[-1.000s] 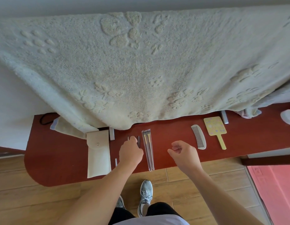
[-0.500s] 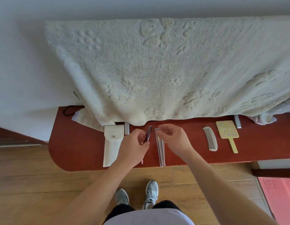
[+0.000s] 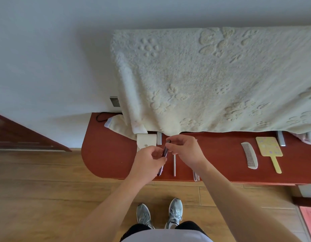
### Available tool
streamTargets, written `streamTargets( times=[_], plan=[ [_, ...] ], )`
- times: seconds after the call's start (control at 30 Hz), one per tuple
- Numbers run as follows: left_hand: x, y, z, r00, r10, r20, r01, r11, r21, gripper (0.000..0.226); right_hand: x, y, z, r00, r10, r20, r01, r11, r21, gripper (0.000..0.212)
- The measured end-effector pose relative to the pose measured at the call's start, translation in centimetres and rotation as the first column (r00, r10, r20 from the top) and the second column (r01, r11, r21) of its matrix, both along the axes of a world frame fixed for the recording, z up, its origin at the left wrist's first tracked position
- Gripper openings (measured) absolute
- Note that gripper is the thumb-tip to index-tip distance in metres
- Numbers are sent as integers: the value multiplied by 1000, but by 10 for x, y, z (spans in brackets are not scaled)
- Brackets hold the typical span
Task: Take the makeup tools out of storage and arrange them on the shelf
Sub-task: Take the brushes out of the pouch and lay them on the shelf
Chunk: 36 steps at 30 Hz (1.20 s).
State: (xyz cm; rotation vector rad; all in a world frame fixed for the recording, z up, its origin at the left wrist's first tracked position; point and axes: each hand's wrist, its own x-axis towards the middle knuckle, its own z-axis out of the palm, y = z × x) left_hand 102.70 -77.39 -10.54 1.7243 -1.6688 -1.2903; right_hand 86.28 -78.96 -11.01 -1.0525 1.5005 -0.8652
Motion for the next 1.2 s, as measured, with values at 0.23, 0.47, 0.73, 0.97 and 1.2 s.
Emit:
streamTargets(
  times=[0.23,0.47,0.73,0.97,1.2],
  plan=[
    [15,2,-4,995,65,-79,-57,993,104,10,14,-1,2,1000,14,2,-14,999,47,8],
    [20,-1,3,988,86,-126,-67,986,151,6,20,-5,5,1000,-26,17,25,997,69,7],
    [30,16,1,992,71,-109,-38,961,276,11,-12,-35,20,966,-245,76,243,969,44,19],
    [29,-7,5,977,148,-152,-117,974,196,9,2,-19,-2,989,-145,-9,146,987,71,7],
    [30,-4,-2,971,186,-150,-154,967,202,7,11,-9,-25,989,-142,-39,145,985,89,12]
  ],
)
